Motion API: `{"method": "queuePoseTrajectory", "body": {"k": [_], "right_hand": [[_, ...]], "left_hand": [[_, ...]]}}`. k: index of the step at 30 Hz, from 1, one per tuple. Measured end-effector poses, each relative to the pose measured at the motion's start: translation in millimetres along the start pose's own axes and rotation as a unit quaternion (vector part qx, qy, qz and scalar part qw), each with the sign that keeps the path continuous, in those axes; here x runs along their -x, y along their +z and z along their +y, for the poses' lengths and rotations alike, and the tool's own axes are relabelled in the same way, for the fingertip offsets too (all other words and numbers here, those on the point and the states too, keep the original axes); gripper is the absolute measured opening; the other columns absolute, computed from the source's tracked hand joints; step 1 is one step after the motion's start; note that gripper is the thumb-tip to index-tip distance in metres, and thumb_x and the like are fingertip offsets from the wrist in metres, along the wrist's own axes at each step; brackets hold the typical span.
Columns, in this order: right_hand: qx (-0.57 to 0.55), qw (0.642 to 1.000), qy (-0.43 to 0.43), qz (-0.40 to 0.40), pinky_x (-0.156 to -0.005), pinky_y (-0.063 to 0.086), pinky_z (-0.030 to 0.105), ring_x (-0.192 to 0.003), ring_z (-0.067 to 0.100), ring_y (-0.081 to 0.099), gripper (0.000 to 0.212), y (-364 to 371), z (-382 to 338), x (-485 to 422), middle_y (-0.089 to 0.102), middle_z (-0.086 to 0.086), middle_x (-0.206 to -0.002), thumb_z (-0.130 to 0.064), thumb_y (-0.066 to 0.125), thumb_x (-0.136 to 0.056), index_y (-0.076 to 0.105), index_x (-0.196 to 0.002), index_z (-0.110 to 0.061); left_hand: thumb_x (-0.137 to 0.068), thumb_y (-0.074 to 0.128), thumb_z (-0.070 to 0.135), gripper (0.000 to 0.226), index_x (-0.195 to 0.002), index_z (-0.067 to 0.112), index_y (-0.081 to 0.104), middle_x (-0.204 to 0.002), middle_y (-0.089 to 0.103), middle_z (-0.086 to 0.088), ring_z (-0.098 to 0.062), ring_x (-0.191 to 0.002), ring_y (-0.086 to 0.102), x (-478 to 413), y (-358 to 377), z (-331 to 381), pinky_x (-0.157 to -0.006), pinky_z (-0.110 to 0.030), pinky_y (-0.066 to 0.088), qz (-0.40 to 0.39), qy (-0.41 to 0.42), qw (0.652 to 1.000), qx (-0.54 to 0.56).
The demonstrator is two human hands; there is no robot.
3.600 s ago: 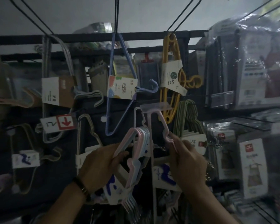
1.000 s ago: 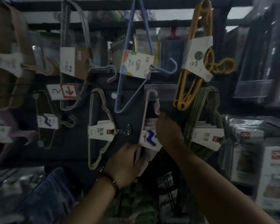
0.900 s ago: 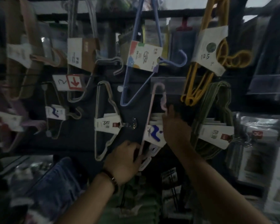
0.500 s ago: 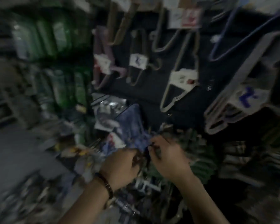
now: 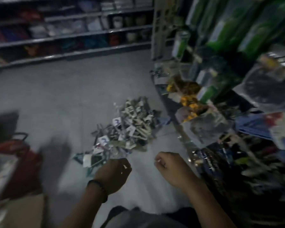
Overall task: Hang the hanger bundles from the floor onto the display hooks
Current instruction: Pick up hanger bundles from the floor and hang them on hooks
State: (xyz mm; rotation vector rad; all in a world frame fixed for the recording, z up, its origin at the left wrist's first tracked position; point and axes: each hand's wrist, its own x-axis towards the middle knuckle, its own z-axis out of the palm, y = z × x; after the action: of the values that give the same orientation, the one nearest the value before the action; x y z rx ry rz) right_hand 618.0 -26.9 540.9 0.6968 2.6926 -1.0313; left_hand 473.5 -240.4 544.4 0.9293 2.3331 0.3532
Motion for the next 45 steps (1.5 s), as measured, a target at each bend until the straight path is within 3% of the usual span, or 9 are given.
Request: {"method": "queuePoseTrajectory", "body": {"k": [10,20,23,28,31,37,39,42,45], "right_hand": [[0.02,0.987,0.004,-0.162,-0.079,0.061,0.043,-0.085,0.014,0.068,0.017,43.9,-54.4,-192.0,0.071,-0.007,-0.092,-0.038,0.063,-0.101,0.066,-0.091,-0.024],[0.111,0.953,0.035,-0.281,-0.089,0.058,0.045,-0.099,0.024,0.067,0.022,114.6,7.0,-450.7,0.07,0.006,-0.113,-0.034,0.059,-0.105,0.066,-0.113,-0.016],[0.147,0.944,0.03,-0.294,-0.085,0.058,0.041,-0.097,0.026,0.067,0.019,150.6,25.8,-524.3,0.069,0.005,-0.111,-0.031,0.058,-0.105,0.065,-0.116,-0.016],[0.198,0.918,0.03,-0.343,-0.06,0.041,0.032,-0.082,0.026,0.059,0.02,248.2,82.6,-633.0,0.055,-0.002,-0.081,-0.025,0.067,-0.098,0.051,-0.085,-0.024],[0.266,0.887,0.023,-0.377,-0.065,0.045,0.032,-0.087,0.029,0.059,0.019,309.0,126.0,-677.5,0.058,0.01,-0.102,-0.022,0.067,-0.093,0.049,-0.097,-0.02],[0.348,0.838,0.053,-0.416,-0.099,0.054,0.045,-0.133,0.04,0.053,0.103,404.6,209.5,-707.1,0.036,0.018,-0.157,-0.045,0.085,-0.079,0.026,-0.158,-0.013],[0.319,0.876,0.048,-0.359,-0.098,0.055,0.047,-0.13,0.038,0.056,0.094,428.9,222.8,-707.8,0.043,0.016,-0.15,-0.052,0.081,-0.082,0.033,-0.153,-0.015],[0.219,0.968,0.022,-0.119,-0.072,0.052,0.035,-0.103,0.033,0.062,0.069,461.5,212.5,-723.9,0.056,0.016,-0.125,-0.056,0.073,-0.088,0.046,-0.135,-0.012],[0.115,0.983,0.134,-0.054,-0.071,0.05,0.038,-0.101,0.038,0.064,0.065,489.6,191.5,-764.7,0.059,0.02,-0.124,-0.057,0.06,-0.098,0.044,-0.136,-0.007]], "left_hand": [[-0.105,0.053,0.046,0.025,-0.116,0.033,0.072,-0.11,0.076,0.012,-0.011,-0.094,0.071,-82.0,-43.0,-109.5,-0.082,-0.033,0.062,0.018,-0.135,0.988,0.068],[-0.107,0.051,0.046,0.023,-0.12,0.038,0.068,-0.113,0.075,0.014,-0.004,-0.093,0.069,-258.0,-29.5,-206.0,-0.087,-0.027,0.06,-0.038,-0.244,0.956,0.156],[-0.107,0.052,0.044,0.027,-0.124,0.033,0.069,-0.118,0.075,0.009,-0.012,-0.103,0.069,-318.4,-12.6,-240.9,-0.091,-0.031,0.058,-0.045,-0.251,0.952,0.172],[-0.106,0.055,0.042,0.026,-0.123,0.028,0.071,-0.117,0.075,0.006,-0.015,-0.103,0.069,-414.4,56.1,-320.5,-0.095,-0.036,0.058,-0.049,-0.268,0.937,0.219],[-0.107,0.054,0.04,0.027,-0.125,0.026,0.069,-0.121,0.074,0.001,-0.017,-0.108,0.069,-464.3,114.2,-370.7,-0.097,-0.036,0.057,-0.091,-0.255,0.94,0.208],[-0.108,0.052,0.041,0.034,-0.132,0.022,0.065,-0.131,0.071,-0.008,-0.027,-0.121,0.065,-543.9,198.6,-447.2,-0.104,-0.04,0.054,-0.2,-0.19,0.953,0.127],[-0.108,0.051,0.04,0.035,-0.133,0.021,0.065,-0.131,0.07,-0.009,-0.028,-0.123,0.064,-562.0,215.5,-466.3,-0.105,-0.04,0.053,-0.202,-0.186,0.953,0.127],[-0.108,0.052,0.036,0.036,-0.136,0.017,0.063,-0.133,0.068,-0.012,-0.03,-0.123,0.064,-582.3,237.5,-490.9,-0.104,-0.04,0.054,-0.192,-0.212,0.945,0.156],[-0.107,0.054,0.035,0.037,-0.138,0.015,0.06,-0.136,0.068,-0.013,-0.032,-0.124,0.064,-595.3,258.5,-508.9,-0.103,-0.041,0.054,-0.174,-0.249,0.933,0.192]]}}
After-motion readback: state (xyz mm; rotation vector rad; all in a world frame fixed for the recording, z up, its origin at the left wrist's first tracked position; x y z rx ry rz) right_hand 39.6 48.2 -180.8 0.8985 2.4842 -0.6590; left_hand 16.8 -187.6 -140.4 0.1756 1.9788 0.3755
